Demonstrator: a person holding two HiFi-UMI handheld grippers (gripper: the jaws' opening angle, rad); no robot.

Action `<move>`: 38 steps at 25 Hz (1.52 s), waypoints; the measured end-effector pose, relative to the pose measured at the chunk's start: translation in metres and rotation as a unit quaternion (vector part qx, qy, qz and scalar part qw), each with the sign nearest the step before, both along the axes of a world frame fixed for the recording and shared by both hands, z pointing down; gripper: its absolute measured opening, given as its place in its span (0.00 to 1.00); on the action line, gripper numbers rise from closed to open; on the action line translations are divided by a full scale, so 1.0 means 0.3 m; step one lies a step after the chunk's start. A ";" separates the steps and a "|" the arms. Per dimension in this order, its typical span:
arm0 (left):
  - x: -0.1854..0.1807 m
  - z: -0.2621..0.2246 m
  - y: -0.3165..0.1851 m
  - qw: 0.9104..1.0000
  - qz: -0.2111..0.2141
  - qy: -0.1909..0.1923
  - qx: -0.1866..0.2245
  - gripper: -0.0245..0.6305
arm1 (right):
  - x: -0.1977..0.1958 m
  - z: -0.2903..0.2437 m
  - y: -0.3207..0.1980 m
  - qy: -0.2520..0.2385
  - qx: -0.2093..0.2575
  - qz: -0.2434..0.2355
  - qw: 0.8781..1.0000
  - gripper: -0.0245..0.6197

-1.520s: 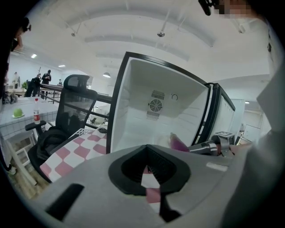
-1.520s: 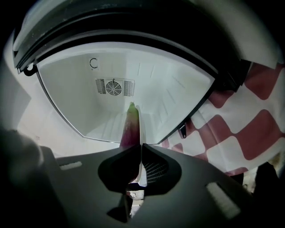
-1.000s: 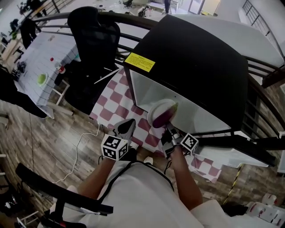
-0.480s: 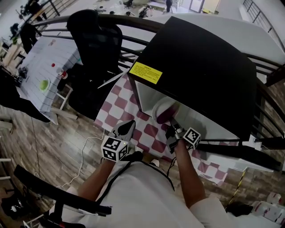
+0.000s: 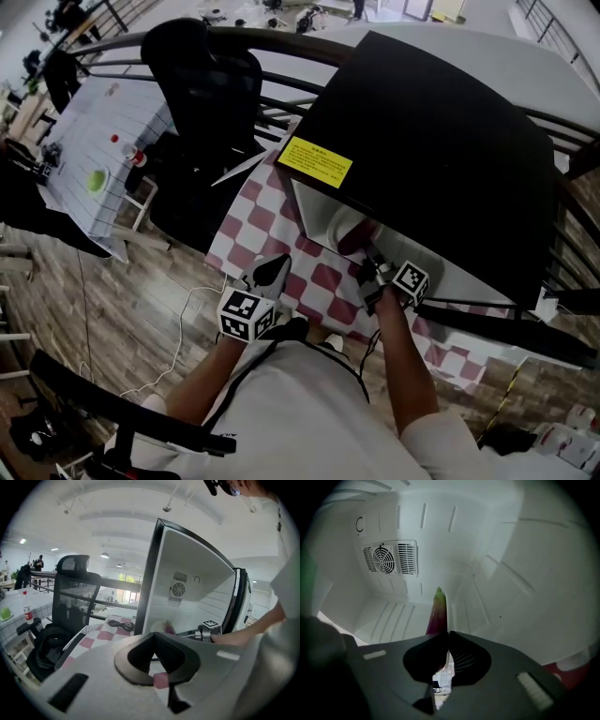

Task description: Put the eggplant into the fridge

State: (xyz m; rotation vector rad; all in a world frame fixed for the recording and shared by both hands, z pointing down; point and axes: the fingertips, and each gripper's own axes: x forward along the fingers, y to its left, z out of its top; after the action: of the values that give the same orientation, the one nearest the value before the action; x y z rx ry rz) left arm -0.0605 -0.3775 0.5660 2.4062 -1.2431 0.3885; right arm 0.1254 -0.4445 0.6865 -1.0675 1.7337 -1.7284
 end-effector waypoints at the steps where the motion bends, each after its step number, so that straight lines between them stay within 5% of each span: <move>1: -0.002 -0.001 -0.001 1.000 0.001 -0.001 0.000 0.04 | -0.003 0.007 -0.002 0.000 -0.003 -0.001 1.000 0.07; 38: -0.063 0.021 -0.048 1.000 0.003 -0.005 -0.007 0.04 | -0.066 0.092 -0.080 0.052 -0.063 -0.004 0.997 0.07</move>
State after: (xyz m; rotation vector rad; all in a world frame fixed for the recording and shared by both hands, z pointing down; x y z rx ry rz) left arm -0.0793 -0.3918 0.5723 2.3995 -1.2326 0.4099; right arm 0.1055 -0.4685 0.7139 -1.2268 1.7111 -1.8364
